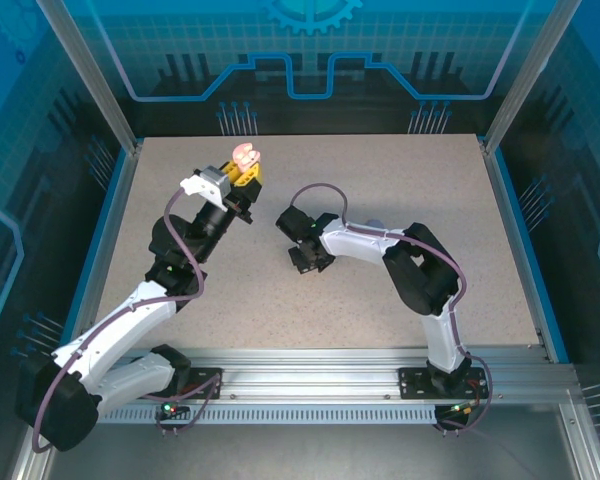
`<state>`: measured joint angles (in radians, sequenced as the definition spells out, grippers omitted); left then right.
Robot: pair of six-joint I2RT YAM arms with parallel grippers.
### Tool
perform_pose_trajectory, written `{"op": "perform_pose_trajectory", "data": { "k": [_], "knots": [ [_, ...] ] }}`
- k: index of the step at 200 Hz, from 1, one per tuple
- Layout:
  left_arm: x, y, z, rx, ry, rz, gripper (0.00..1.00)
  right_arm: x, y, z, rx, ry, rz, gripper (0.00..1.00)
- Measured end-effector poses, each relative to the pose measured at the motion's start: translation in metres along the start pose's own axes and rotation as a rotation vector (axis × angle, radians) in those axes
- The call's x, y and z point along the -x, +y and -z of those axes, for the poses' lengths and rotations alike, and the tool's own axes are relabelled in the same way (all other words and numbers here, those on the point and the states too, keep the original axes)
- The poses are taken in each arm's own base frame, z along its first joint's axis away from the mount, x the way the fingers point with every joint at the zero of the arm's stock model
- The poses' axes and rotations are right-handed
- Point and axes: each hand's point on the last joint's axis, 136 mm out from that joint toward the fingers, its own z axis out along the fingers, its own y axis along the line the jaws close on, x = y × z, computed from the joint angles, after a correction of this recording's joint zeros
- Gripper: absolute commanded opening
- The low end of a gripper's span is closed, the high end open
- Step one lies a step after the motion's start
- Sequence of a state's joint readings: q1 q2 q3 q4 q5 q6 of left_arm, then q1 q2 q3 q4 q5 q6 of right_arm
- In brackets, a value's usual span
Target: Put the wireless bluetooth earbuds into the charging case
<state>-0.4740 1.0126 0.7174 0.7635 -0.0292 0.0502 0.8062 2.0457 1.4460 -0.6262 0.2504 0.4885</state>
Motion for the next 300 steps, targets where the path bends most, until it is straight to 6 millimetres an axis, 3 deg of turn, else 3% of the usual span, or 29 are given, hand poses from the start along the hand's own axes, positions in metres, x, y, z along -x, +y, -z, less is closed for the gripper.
{"op": "perform_pose_trajectory", "data": {
  "k": [26,218,300],
  "knots": [
    [0.0000,0.0000,0.0000,0.000,0.000,0.000,0.00,0.0000,-0.0001,0.0000,0.000,0.000,-0.008,0.27],
    [-0.0008,0.0001,-0.0003,0.000,0.002,0.000,0.00,-0.0047,-0.0017,-0.0048,-0.015,0.024,-0.068,0.26],
    [-0.0010,0.0001,-0.0004,0.000,0.002,0.008,0.00,-0.0048,-0.0030,-0.0052,-0.014,0.039,-0.148,0.32]
  ]
}}
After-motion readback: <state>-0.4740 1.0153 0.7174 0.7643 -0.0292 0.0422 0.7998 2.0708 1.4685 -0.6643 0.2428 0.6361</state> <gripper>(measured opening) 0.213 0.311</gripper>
